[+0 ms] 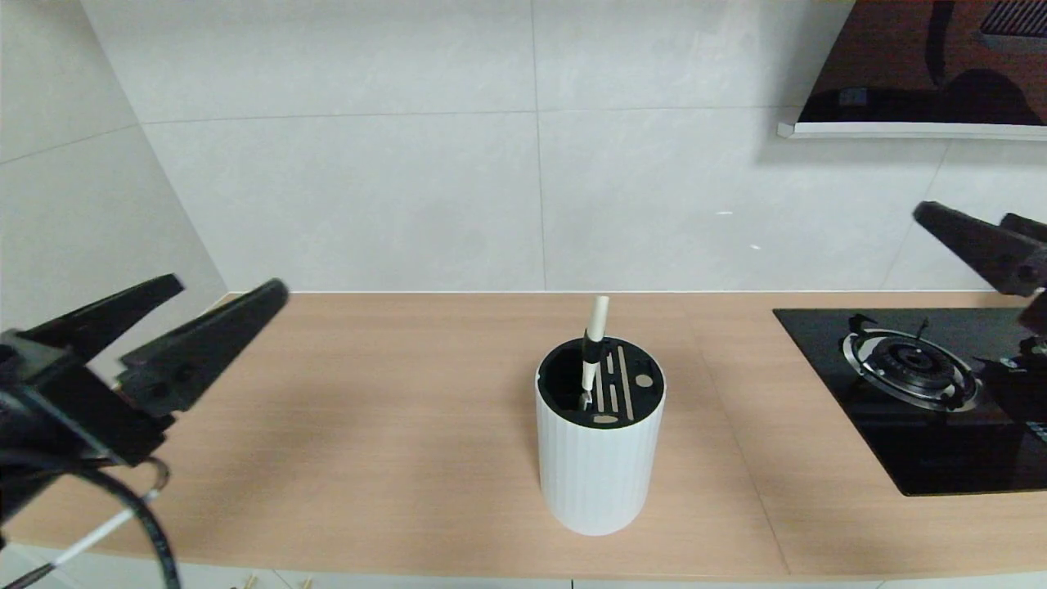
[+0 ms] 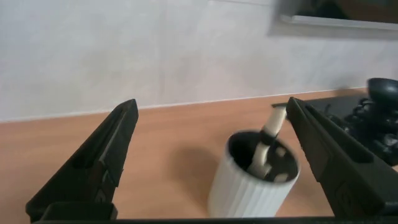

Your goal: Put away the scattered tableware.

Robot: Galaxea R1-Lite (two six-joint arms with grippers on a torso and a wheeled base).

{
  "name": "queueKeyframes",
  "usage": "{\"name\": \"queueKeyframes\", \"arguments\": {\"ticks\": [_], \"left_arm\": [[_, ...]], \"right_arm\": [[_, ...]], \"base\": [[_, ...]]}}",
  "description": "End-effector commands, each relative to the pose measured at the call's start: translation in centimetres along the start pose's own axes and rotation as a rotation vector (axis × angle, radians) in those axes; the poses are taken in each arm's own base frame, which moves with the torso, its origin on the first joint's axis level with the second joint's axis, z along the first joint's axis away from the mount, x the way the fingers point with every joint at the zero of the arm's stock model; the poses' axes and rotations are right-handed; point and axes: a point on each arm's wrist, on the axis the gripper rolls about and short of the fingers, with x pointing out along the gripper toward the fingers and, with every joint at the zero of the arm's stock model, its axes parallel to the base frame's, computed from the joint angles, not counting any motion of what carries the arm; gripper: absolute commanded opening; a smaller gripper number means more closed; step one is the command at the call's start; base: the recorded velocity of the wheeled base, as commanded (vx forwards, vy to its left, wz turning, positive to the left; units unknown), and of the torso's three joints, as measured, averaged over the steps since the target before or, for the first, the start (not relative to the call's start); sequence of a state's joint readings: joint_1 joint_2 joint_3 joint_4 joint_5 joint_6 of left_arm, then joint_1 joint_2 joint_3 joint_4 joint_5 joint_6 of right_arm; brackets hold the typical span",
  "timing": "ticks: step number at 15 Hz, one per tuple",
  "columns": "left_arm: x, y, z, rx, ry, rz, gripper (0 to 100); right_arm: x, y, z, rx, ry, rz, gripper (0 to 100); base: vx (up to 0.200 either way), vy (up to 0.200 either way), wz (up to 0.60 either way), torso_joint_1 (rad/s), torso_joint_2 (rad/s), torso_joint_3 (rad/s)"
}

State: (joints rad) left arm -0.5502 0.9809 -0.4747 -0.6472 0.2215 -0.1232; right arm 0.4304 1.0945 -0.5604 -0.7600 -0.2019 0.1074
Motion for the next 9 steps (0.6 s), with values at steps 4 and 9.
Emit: {"name": "queueKeyframes", "arguments": {"ticks": [4, 9], "left_arm": [[-15.0, 2.6, -0.6, 0.150, -0.104, 0.208, 100], [-19.8, 2.0, -1.4, 0.238, -0.193, 0.293, 100]], "right_arm": [[-12.3, -2.8, 0.6, -0.139, -0.180, -0.097, 100], [-20.4, -2.8, 0.1, -0.203, -0.197, -0.246, 100]], "base": [[0.000, 0.000, 0.00, 0.000, 0.00, 0.000], [0.000, 0.000, 0.00, 0.000, 0.00, 0.000]]}}
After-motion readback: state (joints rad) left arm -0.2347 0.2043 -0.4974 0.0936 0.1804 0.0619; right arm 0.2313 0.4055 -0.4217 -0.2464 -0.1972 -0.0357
